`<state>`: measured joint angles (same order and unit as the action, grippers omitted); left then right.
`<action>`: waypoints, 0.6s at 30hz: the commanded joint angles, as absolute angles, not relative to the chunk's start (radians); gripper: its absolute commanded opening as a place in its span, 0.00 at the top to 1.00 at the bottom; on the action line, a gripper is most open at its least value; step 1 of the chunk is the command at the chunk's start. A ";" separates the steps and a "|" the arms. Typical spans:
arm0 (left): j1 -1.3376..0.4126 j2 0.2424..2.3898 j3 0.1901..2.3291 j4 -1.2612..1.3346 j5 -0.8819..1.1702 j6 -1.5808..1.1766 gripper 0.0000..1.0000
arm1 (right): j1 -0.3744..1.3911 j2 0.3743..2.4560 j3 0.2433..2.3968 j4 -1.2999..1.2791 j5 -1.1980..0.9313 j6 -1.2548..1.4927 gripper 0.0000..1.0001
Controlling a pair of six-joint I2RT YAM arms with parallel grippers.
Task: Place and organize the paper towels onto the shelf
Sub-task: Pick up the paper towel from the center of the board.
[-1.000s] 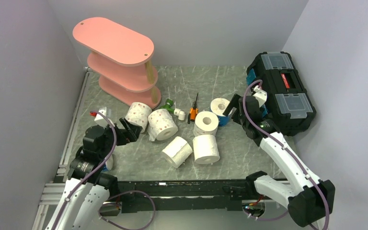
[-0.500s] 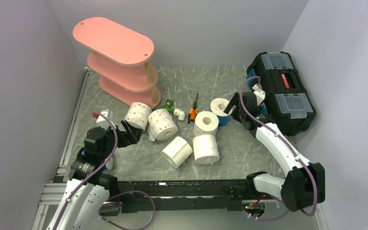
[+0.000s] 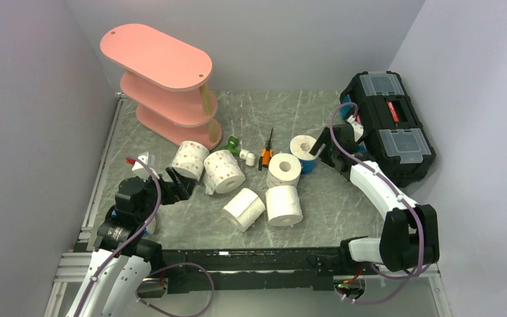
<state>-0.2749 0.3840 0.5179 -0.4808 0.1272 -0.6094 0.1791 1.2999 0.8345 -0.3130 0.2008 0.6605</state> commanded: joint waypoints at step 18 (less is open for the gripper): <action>-0.278 0.394 0.500 -0.451 0.146 -0.628 0.01 | 0.179 1.391 0.887 -0.214 0.088 0.621 0.30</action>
<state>-0.2749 0.3965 0.5041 -0.4755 0.1307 -0.6174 0.1791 1.3651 0.8436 -0.2306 0.1028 0.6426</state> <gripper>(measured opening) 0.990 0.705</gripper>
